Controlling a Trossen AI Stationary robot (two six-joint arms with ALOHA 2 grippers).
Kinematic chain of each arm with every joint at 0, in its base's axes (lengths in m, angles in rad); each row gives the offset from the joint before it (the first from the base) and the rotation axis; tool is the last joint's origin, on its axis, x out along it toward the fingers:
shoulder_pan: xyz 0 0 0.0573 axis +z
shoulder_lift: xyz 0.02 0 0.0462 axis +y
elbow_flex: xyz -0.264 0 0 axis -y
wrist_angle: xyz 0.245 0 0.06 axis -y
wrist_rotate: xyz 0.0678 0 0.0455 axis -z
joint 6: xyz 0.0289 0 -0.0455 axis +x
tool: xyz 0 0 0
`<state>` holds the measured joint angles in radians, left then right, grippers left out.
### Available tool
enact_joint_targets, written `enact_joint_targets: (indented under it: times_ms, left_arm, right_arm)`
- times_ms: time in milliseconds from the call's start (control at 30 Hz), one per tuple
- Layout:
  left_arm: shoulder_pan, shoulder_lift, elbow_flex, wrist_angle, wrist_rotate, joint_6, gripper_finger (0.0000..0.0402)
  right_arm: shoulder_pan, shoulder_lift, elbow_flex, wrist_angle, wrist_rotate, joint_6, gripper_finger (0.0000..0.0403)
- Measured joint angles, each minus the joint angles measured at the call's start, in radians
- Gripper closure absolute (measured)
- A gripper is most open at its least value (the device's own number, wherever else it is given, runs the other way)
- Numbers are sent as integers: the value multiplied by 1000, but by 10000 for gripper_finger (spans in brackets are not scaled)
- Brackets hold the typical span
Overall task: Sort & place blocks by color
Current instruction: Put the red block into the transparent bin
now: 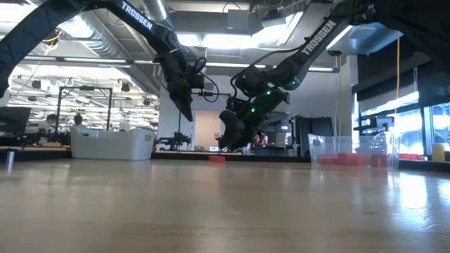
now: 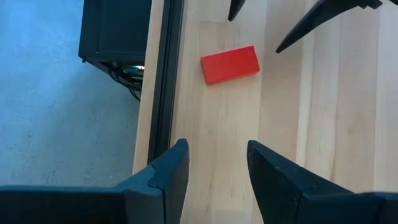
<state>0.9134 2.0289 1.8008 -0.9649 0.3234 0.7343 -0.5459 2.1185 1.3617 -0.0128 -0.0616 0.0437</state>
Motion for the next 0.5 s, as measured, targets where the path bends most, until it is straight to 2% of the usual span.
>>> enact_joint_targets:
  times_ms: [233,367,500]
  left_arm:
    - [0,0,0,3,7,-1,249]
    - [-10,0,-1,40,61,9,249]
    - [-32,0,-1,86,74,-7,249]
  right_arm:
    - [1,0,0,3,-1,5,131]
    - [-1,-6,11,-6,-102,5,131]
    - [-10,-7,101,-120,-188,29,131]
